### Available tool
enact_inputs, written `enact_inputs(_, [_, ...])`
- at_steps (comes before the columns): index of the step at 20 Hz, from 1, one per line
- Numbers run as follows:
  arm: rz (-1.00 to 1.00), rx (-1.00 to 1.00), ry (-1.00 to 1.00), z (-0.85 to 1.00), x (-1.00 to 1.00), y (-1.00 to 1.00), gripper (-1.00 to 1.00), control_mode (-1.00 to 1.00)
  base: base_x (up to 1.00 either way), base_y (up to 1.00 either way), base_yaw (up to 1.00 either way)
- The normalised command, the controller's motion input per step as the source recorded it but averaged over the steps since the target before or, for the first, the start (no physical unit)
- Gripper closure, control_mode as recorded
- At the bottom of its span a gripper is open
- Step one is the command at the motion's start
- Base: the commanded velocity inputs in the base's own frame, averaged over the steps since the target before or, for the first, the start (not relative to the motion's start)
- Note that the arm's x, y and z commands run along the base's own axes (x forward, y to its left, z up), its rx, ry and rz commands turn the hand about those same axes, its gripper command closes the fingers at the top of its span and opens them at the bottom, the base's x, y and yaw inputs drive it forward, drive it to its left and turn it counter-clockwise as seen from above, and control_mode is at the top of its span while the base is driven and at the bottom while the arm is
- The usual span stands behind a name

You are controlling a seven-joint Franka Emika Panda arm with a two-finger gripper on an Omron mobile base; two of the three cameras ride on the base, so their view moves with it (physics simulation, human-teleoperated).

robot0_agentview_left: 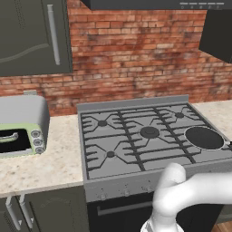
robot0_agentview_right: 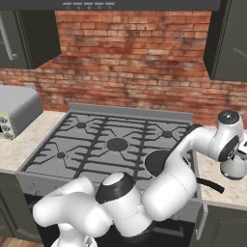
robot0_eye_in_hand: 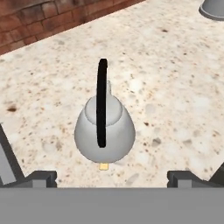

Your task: Pick the kettle from the counter and place it on a stove burner. Then turn the burner on.

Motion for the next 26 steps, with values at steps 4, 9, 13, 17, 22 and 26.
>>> enact_inputs(4, [0.0,0.0,0.0,-0.15,0.16,-0.05,-1.0,-1.0,0.0,0.0,0.0])
enact_inputs(9, [0.0,0.0,0.0,-0.14,0.2,-0.07,-1.0,-1.0,0.0,0.0,0.0])
enact_inputs(13, [0.0,0.0,0.0,-0.12,0.21,-0.13,-1.0,-1.0,0.0,0.0,0.0])
enact_inputs(17, [0.0,0.0,0.0,-0.1,0.21,-0.18,-1.0,-1.0,0.0,0.0,0.0])
enact_inputs(22, [0.0,0.0,0.0,-0.08,0.19,-0.2,-1.0,-1.0,0.0,0.0,0.0])
enact_inputs(26, [0.0,0.0,0.0,-0.09,0.17,-0.21,-1.0,-1.0,0.0,0.0,0.0])
